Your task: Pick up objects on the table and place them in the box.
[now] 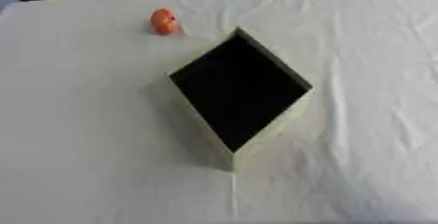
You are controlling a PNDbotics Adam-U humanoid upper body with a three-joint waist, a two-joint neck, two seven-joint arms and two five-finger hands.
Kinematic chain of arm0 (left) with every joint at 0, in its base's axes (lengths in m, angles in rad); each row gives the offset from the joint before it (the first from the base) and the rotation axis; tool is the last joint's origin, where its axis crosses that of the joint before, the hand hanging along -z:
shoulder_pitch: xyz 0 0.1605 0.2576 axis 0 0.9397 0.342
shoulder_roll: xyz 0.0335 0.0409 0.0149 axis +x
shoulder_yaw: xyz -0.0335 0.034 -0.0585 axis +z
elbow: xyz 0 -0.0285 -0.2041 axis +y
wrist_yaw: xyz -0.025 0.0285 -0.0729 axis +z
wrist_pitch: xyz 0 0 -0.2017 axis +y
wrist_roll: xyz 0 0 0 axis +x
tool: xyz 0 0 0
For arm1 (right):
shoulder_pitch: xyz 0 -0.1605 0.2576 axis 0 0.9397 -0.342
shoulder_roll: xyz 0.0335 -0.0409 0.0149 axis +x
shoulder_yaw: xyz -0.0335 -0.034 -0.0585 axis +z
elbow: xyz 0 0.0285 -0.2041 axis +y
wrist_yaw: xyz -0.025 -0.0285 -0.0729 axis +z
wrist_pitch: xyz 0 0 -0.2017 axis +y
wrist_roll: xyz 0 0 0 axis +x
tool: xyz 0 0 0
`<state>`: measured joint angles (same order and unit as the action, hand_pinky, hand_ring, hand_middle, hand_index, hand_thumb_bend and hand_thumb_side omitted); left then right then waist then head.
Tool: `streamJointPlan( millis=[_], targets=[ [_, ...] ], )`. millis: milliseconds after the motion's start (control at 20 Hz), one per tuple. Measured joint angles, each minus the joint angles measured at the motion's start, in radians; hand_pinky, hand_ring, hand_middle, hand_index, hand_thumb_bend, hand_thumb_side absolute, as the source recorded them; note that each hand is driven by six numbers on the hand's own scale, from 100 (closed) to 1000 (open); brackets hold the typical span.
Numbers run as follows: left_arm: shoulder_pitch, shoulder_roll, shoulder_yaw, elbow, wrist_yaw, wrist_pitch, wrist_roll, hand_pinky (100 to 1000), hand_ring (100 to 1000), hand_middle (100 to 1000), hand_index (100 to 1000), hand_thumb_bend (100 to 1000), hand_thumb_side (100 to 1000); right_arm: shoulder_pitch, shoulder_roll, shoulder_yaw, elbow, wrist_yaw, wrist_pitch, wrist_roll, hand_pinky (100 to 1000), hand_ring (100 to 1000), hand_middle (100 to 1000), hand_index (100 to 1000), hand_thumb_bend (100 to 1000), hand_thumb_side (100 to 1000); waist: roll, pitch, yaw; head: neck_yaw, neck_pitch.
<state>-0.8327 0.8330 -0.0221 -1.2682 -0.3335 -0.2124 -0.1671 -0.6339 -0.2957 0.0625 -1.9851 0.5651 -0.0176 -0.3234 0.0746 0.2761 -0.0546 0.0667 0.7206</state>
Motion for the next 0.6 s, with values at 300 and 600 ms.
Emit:
streamJointPlan(
  millis=[300,600],
  targets=[
    [-0.131,-0.038,-0.048,0.177,-0.064,-0.072,-0.077,645,740,735,893,100,634,-0.002,0.0,0.006,0.0,-0.004,0.0,0.008,696,830,643,769,100,756,-0.003,0.0,0.0,0.002,0.0],
    [-0.21,-0.114,-0.08,0.276,-0.123,-0.15,-0.123,642,738,731,918,100,560,-0.004,0.0,0.008,0.0,-0.01,0.001,0.014,694,830,643,769,100,757,-0.007,0.0,0.001,0.013,0.0]
  ],
)
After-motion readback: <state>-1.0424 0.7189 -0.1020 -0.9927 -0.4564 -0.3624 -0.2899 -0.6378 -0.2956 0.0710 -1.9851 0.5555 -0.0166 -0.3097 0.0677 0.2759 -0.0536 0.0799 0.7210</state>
